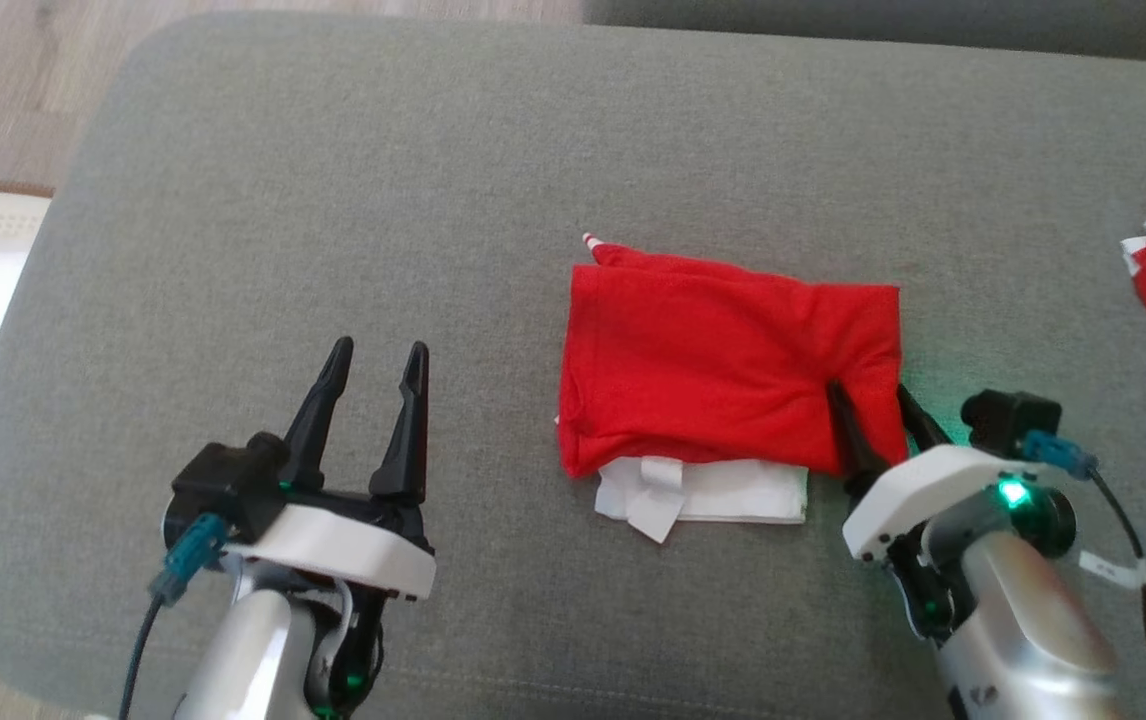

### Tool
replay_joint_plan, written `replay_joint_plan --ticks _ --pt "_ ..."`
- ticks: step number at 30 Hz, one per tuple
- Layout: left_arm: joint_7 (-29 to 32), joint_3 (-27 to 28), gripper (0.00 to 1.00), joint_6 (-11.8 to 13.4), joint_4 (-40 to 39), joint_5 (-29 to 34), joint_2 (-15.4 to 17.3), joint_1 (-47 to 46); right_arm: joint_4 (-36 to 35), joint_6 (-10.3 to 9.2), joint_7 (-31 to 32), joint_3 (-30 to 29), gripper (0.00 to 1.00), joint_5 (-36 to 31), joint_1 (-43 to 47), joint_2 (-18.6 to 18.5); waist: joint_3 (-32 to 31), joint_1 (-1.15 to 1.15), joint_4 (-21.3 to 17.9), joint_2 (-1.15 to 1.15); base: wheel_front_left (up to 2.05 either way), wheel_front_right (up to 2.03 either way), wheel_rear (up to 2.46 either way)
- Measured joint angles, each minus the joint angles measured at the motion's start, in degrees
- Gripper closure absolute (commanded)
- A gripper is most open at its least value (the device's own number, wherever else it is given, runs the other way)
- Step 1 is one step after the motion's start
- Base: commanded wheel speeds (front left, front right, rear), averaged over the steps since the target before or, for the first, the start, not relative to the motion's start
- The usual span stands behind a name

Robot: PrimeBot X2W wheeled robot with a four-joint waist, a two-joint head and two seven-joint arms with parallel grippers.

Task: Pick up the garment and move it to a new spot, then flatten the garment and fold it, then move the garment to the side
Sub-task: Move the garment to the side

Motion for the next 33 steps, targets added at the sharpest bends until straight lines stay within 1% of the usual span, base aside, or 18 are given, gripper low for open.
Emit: replay_joint_plan --ticks 4,5,6,10,13,18,20,22,26,30,33 --pt "0.00 -0.30 0.00 0.01 0.05 -0.53 0.00 -0.24 3.71 0.00 -0.02 2.20 0.00 0.33 -3.58 -0.44 0.87 0.00 0.56 0.00 0.00 0.00 0.00" --pt "0.00 -0.35 0.00 0.01 0.08 -0.53 0.00 -0.27 4.33 0.00 -0.02 3.24 0.13 1.12 -4.25 -0.63 1.02 0.00 0.63 0.00 0.00 0.00 0.00" --pt "0.00 -0.36 0.00 0.04 0.09 -0.53 0.00 -0.34 4.83 0.00 -0.05 4.26 1.00 1.98 -4.81 -0.74 1.13 0.00 0.65 0.00 0.00 0.00 0.00" --pt "0.00 -0.15 0.00 0.05 0.31 -0.52 0.00 -0.65 6.95 0.00 -1.96 7.21 1.00 1.94 -6.31 -0.79 1.16 0.00 -0.06 0.00 0.00 0.00 0.00" --pt "0.00 0.14 0.00 0.05 0.37 -0.47 -0.01 -0.91 8.06 0.00 -3.24 7.58 1.00 0.33 -6.78 -0.57 0.97 0.00 -0.78 0.00 0.00 0.00 0.00" --pt "0.00 0.99 0.00 0.01 0.43 -0.37 -0.01 -0.94 10.25 0.00 -5.52 7.61 1.00 -7.50 -8.67 -0.04 0.27 0.00 -3.37 0.00 0.00 0.00 0.00" --pt "0.00 1.08 0.00 -0.02 0.43 -0.37 -0.01 -0.94 10.01 0.00 -6.01 7.65 1.00 -10.77 -8.98 -1.15 -0.01 0.00 -4.63 0.00 0.00 0.00 0.00" --pt "0.00 1.09 0.00 -0.03 0.42 -0.37 -0.01 -0.94 9.03 0.00 -6.08 7.86 1.00 -13.10 -9.54 -3.45 -0.26 0.00 -5.92 0.00 0.00 0.00 0.00" --pt "0.00 1.21 0.00 -0.03 0.38 -0.37 -0.01 -0.94 4.76 0.00 -5.61 8.94 1.00 -15.75 -11.23 -9.98 -0.48 0.00 -8.44 0.00 0.00 0.00 0.00" --pt "-0.01 1.27 0.00 -0.24 0.30 -0.38 -0.01 -0.97 -0.60 0.00 -2.89 10.98 1.00 -15.58 -12.68 -17.24 0.00 0.00 -10.50 0.00 0.00 0.00 0.00" --pt "-0.01 1.24 0.00 -0.46 0.21 -0.37 -0.02 -1.14 -3.88 0.00 -0.67 11.68 1.00 -14.03 -13.72 -22.93 1.15 0.00 -11.26 0.00 0.00 0.00 0.00"
